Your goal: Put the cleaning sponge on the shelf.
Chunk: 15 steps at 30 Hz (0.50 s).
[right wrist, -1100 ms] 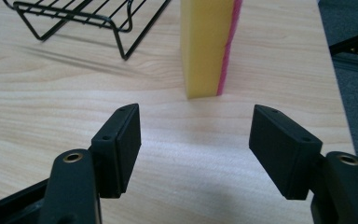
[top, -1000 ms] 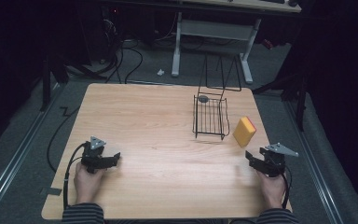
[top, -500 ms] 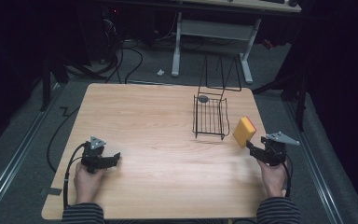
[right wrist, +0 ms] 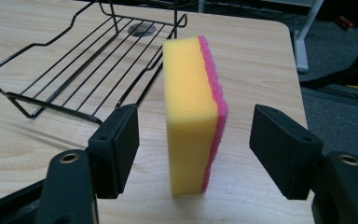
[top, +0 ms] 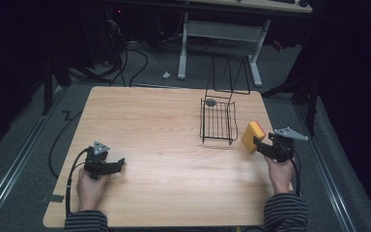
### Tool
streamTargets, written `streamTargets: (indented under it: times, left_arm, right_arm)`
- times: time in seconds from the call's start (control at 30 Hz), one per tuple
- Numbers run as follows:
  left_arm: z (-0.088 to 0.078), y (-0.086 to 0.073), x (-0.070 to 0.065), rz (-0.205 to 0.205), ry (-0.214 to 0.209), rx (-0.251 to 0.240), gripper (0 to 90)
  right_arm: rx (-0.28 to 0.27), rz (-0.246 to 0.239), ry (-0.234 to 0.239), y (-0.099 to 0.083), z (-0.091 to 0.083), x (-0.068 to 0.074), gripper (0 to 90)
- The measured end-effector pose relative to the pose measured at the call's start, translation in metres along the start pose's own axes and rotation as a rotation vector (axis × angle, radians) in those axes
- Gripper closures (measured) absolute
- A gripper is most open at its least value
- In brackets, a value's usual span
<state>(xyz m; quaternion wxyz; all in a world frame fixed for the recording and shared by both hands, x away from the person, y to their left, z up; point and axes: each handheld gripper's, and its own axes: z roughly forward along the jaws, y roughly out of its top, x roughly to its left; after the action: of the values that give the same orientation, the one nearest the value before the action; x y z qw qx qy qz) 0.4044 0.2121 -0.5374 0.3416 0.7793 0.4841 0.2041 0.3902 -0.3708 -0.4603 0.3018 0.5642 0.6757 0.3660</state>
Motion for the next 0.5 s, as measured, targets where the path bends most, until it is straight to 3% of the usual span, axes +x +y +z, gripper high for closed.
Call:
streamTargets:
  times: [0.5]
  left_arm:
    - [0.000,0.000,0.000,0.000,0.000,0.000,17.4]
  right_arm:
    - [0.025,0.054,0.025,-0.003,0.029,-0.002,36.1]
